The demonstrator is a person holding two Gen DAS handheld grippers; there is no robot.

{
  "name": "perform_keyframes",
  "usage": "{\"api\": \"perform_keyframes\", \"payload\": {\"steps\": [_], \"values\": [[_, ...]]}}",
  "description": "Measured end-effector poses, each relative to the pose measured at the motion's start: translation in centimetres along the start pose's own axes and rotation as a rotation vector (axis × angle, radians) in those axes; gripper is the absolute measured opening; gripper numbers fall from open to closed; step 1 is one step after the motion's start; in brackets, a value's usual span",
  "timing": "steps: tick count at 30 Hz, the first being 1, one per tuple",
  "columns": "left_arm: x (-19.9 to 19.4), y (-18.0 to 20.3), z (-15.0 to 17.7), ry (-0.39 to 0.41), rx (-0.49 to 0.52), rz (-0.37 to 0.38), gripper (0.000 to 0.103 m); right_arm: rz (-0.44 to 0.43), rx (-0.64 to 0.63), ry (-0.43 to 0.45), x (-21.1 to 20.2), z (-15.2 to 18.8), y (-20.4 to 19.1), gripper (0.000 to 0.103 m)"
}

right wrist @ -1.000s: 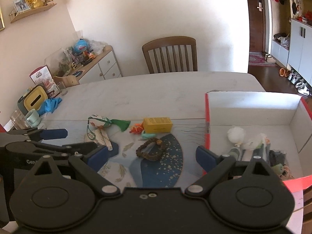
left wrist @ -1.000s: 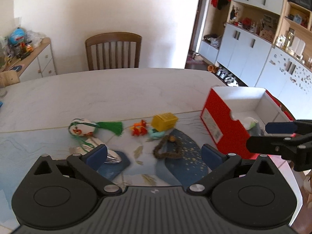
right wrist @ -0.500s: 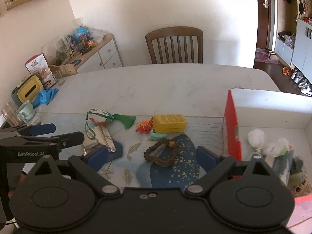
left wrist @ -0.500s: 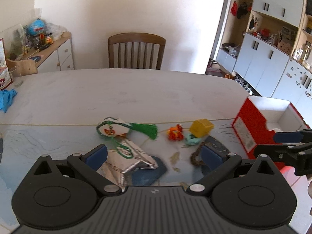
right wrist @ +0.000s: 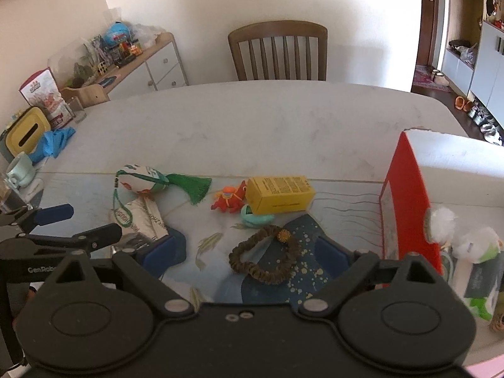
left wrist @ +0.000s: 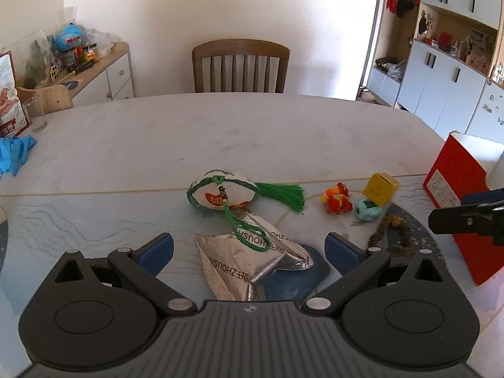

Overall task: Organize objects
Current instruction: 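Reach the left tool toward the silver foil bag while the right tool approaches the brown beaded rope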

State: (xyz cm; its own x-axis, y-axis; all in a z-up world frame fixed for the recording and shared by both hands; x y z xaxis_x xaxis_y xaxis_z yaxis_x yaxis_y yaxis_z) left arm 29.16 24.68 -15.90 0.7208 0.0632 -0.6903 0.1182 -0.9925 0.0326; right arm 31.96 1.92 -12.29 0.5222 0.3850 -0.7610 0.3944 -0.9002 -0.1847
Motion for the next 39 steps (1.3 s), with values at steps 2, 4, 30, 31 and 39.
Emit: {"api": "perform_keyframes", "payload": {"steps": [2,4,30,31,39], "values": [[0.4,0.0,0.0,0.001,0.007,-0.001,0.103,0.003,0.003,-0.009,0.6,0.0,0.1,0.093],[0.8,-0.1,0.1,0.005,0.008,0.000,0.103,0.007,0.002,-0.018,1.2,0.2,0.1,0.093],[6.1,0.8,2.6,-0.028,0.067,0.013,0.102,0.114,0.000,-0.111,8.1,1.6,0.8,0.084],[6.1,0.7,2.5,-0.028,0.064,0.018,0.100,0.117,-0.005,-0.109,8.1,1.7,0.7,0.083],[5.6,0.4,2.4,-0.034,0.004,0.023,0.088,0.128,-0.068,-0.093,7.8,2.0,0.0,0.057]]}}
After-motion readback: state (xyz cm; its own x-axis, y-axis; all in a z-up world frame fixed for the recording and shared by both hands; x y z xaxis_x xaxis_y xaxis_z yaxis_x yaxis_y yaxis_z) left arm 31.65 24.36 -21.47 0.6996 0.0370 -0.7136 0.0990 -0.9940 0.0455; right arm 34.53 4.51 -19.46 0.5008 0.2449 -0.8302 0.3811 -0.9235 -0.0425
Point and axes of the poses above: each gripper's, at about its wrist camera, not at the fingertips, and x roughly the way its jaws point, y to its right, z to its underside, the point moved 6 cm from there along x, roughly the way its jaws point, and after that the axes turned 1 degree about x, right-handed, at the moved point
